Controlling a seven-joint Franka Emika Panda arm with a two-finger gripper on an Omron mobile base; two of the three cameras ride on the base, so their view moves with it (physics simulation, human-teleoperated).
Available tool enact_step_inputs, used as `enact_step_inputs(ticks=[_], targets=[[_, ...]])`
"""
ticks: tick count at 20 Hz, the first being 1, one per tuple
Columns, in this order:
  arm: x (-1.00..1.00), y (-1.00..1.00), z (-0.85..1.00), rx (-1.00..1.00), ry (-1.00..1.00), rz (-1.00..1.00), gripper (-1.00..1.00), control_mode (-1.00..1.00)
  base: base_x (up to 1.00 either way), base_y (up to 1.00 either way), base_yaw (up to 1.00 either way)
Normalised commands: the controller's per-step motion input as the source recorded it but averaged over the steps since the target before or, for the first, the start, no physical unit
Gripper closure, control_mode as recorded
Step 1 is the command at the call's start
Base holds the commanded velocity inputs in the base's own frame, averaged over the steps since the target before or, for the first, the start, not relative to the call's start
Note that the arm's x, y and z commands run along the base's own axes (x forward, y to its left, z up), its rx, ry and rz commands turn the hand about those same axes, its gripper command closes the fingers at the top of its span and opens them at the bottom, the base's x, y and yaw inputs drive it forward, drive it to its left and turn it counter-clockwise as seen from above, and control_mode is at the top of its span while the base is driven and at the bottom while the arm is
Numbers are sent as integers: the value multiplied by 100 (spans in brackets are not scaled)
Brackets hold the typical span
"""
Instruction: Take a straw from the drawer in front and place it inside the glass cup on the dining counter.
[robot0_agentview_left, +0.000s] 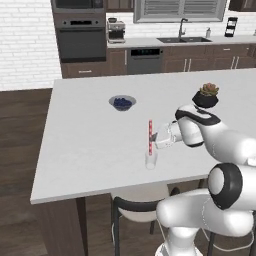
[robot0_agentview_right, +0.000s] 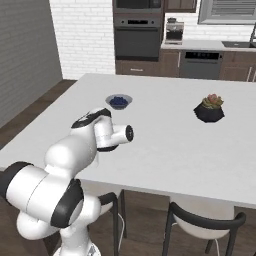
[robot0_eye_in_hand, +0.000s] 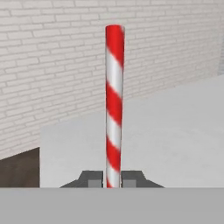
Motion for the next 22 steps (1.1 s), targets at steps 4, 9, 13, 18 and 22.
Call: enact_step_inputs(ticks=[4,9,13,18,22], targets=[[26,-1,-10,0,0,0,100,-100,0,0,0],[26,-9,-8,0,0,0,100,-100,0,0,0],[2,-11,0,0,0,0,100,-100,0,0,0],[-32,0,3,1,0,0,100,-100,0,0,0],[-24,0,9,4,0,0,100,-100,0,0,0]])
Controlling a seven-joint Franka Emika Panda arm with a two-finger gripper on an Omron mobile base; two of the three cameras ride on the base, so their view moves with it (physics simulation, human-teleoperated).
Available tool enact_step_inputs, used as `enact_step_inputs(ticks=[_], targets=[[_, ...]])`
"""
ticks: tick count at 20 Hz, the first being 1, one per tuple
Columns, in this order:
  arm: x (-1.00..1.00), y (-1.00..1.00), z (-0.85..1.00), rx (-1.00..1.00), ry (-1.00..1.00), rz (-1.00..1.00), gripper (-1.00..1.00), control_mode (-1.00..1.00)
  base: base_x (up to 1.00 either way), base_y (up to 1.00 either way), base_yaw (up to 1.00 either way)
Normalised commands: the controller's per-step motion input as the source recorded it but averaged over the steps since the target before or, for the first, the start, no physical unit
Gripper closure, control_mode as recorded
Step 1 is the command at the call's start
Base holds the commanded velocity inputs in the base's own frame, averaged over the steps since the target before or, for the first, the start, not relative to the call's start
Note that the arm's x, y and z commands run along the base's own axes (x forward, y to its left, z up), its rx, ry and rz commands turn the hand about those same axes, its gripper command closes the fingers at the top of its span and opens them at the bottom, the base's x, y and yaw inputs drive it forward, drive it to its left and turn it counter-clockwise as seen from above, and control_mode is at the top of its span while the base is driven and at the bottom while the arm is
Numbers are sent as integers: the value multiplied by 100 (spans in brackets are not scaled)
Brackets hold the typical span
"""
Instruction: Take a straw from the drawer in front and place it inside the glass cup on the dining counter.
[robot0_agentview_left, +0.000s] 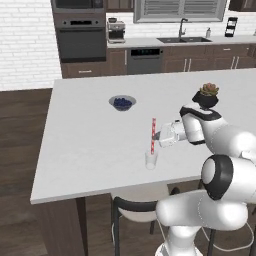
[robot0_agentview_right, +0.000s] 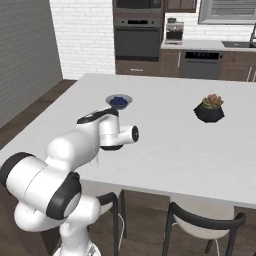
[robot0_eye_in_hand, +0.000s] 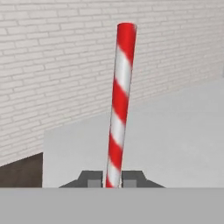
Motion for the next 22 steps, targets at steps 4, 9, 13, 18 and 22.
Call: enact_step_inputs(ticks=[4,9,13,18,22], targets=[[-5,0,15,7,0,0,100,-100,0,0,0],[0,0,4,5,1,0,100,-100,0,0,0],[3,0,-3,0,5,0,100,-100,0,0,0],[21,-3,-9,0,2,0,100,-100,0,0,0],[17,-8,-11,0,4,0,100,-100,0,0,0]])
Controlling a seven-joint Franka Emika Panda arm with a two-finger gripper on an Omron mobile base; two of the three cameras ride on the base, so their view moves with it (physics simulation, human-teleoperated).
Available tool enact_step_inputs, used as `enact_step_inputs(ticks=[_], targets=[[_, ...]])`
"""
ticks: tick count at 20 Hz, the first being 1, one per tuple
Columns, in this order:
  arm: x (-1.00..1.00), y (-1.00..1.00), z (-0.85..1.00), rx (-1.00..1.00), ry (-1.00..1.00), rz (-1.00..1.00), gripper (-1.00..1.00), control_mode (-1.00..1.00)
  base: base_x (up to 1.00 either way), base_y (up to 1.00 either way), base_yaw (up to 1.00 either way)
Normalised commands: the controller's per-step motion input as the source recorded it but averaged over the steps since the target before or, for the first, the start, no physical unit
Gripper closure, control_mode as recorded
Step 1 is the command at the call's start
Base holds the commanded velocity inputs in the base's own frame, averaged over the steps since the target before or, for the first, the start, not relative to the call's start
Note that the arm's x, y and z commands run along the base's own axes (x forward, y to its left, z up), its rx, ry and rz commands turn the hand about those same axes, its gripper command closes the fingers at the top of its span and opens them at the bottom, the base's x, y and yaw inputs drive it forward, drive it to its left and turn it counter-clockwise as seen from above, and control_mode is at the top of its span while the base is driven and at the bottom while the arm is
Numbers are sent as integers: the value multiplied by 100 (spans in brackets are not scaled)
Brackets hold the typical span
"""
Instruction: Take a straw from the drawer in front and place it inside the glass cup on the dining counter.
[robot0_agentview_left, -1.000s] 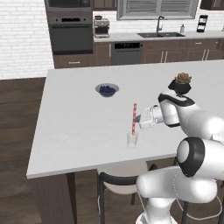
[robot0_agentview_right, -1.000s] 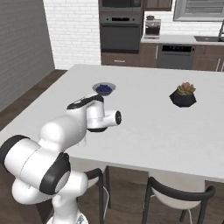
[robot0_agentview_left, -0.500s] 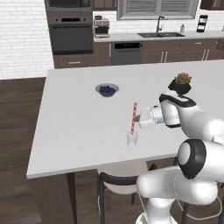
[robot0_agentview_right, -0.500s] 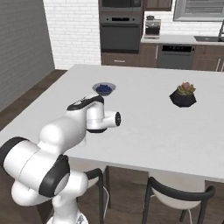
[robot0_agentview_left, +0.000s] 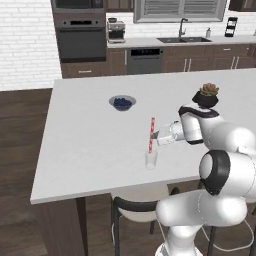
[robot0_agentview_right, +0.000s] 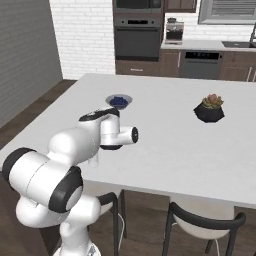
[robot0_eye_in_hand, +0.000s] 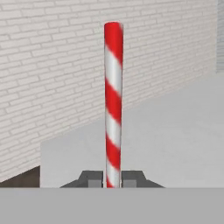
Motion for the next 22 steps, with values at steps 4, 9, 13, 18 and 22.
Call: enact_step_inputs(ticks=[4,9,13,18,22], targets=[[1,-12,-17,0,2,0,100,-100,0,0,0],[0,-5,-21,0,0,0,100,-100,0,0,0],[0,0,-17,0,0,0,100,-100,0,0,0],[0,0,-15,0,0,0,100,-100,0,0,0],[0,3,-11,0,0,0,-100,-100,0,0,0]])
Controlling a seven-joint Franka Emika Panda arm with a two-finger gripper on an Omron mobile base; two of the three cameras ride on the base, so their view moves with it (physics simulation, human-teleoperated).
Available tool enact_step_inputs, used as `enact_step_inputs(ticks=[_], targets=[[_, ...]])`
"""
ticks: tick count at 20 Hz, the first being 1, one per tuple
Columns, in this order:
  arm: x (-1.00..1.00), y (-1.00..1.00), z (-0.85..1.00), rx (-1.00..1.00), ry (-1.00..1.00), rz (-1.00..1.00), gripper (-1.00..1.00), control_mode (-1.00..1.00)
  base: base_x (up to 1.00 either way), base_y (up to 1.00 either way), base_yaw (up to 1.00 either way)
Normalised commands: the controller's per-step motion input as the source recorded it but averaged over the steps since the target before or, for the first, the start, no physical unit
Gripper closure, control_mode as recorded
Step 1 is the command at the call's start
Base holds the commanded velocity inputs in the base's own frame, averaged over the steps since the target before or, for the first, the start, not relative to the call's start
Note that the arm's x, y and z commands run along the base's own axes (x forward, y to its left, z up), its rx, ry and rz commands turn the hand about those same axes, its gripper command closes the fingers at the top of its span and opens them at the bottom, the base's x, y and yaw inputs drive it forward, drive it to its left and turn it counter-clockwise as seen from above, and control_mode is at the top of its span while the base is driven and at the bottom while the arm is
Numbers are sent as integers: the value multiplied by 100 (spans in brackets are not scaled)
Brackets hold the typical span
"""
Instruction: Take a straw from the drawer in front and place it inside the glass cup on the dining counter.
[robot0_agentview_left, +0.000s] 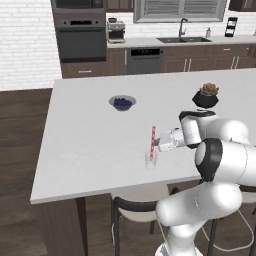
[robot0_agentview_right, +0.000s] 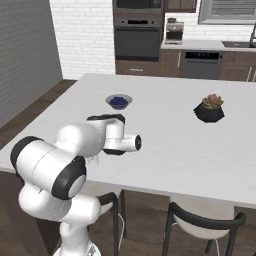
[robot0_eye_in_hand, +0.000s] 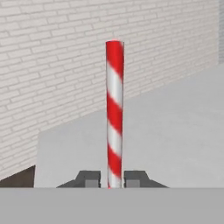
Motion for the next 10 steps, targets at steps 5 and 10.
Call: enact_step_inputs(ticks=[5,10], targets=[[-7,0,-1,0,0,0,-100,-100,0,0,0],[-19,0,30,0,0,0,-100,-100,0,0,0]])
